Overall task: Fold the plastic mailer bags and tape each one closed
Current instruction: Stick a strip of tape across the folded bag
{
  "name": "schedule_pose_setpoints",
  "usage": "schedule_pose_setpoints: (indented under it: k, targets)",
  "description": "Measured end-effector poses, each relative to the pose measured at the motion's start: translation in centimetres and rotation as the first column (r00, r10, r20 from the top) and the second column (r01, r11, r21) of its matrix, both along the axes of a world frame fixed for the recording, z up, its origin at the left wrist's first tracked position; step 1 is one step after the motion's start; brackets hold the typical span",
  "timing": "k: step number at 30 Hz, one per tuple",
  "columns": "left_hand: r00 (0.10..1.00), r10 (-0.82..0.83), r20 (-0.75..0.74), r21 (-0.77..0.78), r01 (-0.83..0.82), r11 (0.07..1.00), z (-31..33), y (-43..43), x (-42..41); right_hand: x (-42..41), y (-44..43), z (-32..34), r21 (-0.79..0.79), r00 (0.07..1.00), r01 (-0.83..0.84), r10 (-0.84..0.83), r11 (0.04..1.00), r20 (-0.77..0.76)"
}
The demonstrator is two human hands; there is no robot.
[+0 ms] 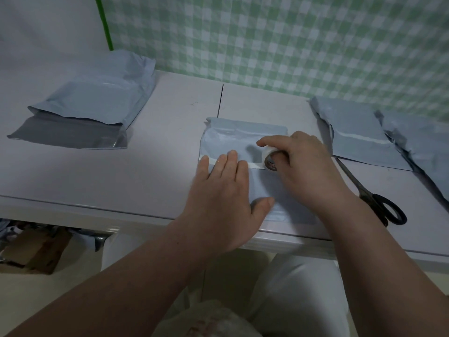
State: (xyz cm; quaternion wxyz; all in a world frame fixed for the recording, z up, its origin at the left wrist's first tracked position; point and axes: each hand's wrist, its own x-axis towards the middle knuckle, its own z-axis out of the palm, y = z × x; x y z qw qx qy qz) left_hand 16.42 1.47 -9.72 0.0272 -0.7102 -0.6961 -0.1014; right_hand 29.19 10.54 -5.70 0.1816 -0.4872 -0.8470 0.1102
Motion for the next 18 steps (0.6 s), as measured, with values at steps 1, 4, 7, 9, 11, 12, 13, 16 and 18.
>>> schedule_pose_setpoints:
  k: [1, 4, 7, 9, 11, 12, 13, 16, 18]
  targets:
    - [1.0, 0.0, -0.006, -0.008, 0.0, 1.0, 0.1, 0.1, 0.0, -0.1, 0.0, -0.1, -0.002, 1.0, 0.0, 0.0, 1.0, 0.006]
    - [1.0, 0.002, -0.011, -0.026, -0.003, 1.0, 0.3, 0.2, 0.2, -0.5, -0.4, -0.2, 0.028, 0.999, -0.015, 0.014, 1.0, 0.037]
    - [1.0, 0.016, -0.011, -0.058, -0.016, 0.998, 0.7, 0.2, 0.4, -0.9, -0.9, -0.4, 0.044, 0.998, -0.016, 0.013, 0.999, 0.063]
    - [0.999, 0.013, -0.035, -0.076, -0.016, 0.997, 0.8, 0.3, 0.7, -1.1, -1.3, -0.5, 0.054, 0.998, -0.016, 0.013, 0.998, 0.055]
    - [0.999, 0.015, -0.042, -0.1, -0.019, 0.995, 0.9, 0.3, 0.9, -1.4, -1.5, -0.8, 0.077, 1.0, -0.018, 0.016, 0.997, 0.026]
    - [0.999, 0.018, -0.044, -0.105, -0.022, 0.994, 1.0, 0.3, 1.0, -1.5, -1.6, -0.9, 0.09, 1.0, -0.015, 0.014, 0.996, 0.007]
    - [0.999, 0.017, -0.046, -0.111, -0.022, 0.994, 1.0, 0.3, 1.0, -1.5, -1.6, -1.1, 0.105, 1.0, -0.009, 0.01, 0.994, -0.012]
    - [0.998, 0.014, -0.059, -0.135, -0.022, 0.991, 1.1, 0.4, 0.8, -1.7, -1.6, -1.7, 0.144, 0.998, 0.035, -0.027, 0.989, -0.057]
    - [0.997, 0.025, -0.078, -0.147, -0.036, 0.988, 1.3, 0.2, 0.5, -1.8, -1.7, -2.0, 0.169, 0.995, 0.073, -0.06, 0.983, -0.08]
